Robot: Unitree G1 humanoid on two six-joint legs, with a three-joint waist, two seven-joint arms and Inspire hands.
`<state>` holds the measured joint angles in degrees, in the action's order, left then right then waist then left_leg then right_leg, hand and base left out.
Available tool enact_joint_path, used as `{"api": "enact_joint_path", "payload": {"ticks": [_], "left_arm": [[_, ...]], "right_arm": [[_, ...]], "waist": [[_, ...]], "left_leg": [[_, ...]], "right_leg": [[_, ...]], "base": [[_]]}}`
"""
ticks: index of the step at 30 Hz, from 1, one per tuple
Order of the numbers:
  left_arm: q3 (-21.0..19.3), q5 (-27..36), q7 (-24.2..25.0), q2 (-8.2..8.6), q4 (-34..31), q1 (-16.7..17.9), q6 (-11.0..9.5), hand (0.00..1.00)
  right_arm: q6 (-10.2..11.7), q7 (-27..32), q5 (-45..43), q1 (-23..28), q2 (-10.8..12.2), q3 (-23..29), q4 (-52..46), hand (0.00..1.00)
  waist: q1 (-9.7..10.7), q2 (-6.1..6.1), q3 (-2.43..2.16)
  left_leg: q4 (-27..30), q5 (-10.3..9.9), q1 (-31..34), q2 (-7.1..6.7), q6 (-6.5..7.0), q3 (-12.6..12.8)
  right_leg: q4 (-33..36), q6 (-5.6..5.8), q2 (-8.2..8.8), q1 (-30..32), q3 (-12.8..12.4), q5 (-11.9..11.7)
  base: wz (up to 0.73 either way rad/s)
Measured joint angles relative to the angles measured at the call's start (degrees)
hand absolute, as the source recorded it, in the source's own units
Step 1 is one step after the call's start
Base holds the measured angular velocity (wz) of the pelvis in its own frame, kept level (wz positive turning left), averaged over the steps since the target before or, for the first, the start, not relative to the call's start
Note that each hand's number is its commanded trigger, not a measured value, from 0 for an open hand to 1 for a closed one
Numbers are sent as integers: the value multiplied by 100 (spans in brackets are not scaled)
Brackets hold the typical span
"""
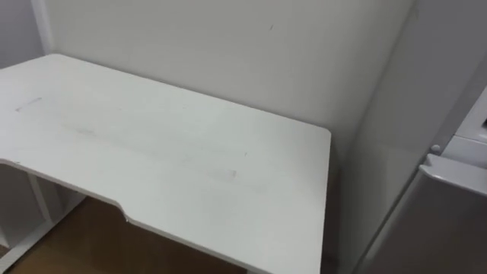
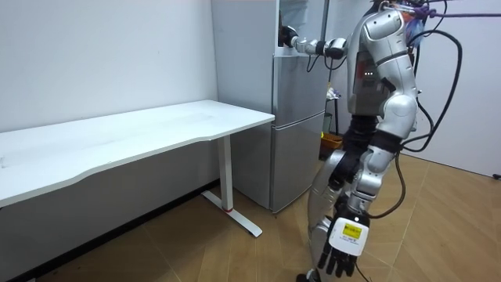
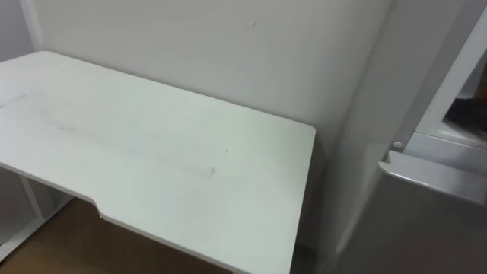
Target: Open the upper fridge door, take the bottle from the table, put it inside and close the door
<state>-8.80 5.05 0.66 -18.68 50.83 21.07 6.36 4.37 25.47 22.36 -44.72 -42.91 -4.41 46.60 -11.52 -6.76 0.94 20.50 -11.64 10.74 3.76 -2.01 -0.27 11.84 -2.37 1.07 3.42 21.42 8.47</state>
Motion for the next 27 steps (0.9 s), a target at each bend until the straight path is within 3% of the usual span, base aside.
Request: {"api": "enact_joint_path", "payload": {"ticks": [5, 7, 9, 18, 23, 27], "left_arm": [[-3, -16, 25, -4, -21, 6, -2, 0], [-5, -25, 106, -5, -22, 40, -2, 0], [-2, -19, 134, -3, -21, 99, -2, 0], [-28, -22, 135, 2, 32, 248, -1, 0], [-32, -20, 161, 11, 177, 251, -1, 0], [-74, -17, 253, 28, 230, 309, 3, 0]], "right_arm": [[43, -309, 124, 156, 0, 3, -33, 0], [20, -500, 223, 253, 0, 12, -90, 0], [-62, -611, 324, 348, 0, 10, -215, 0], [-73, -1095, 479, 846, -1, 143, -700, 0], [-197, -1240, 499, 915, -1, 150, -877, 0], [-205, -1229, 565, 1244, -2, 287, -1432, 0]], "waist": [[-6, -8, -17], [18, -29, -79], [19, -42, -92], [143, -60, -113], [181, -2, -132], [208, 65, -130]], "left_leg": [[-163, 2, -284, -15, -5, 19], [-210, 2, -382, -16, -8, 33], [-275, 1, -509, -16, -9, 68], [-493, -6, -859, -47, -12, 108], [-605, -6, -1101, -50, -12, 167], [-681, -6, -1194, -50, -12, 212]], "right_leg": [[-52, 15, 0, -219, -36, 17], [-122, 15, -12, -292, -50, 11], [-129, 22, -9, -389, -76, 15], [-242, 68, 5, -692, -99, 45], [-315, 82, 2, -874, -126, 52], [-318, 96, 4, -930, -134, 61]], "base": [[0], [-2], [-6], [0], [-5], [-4]]}}
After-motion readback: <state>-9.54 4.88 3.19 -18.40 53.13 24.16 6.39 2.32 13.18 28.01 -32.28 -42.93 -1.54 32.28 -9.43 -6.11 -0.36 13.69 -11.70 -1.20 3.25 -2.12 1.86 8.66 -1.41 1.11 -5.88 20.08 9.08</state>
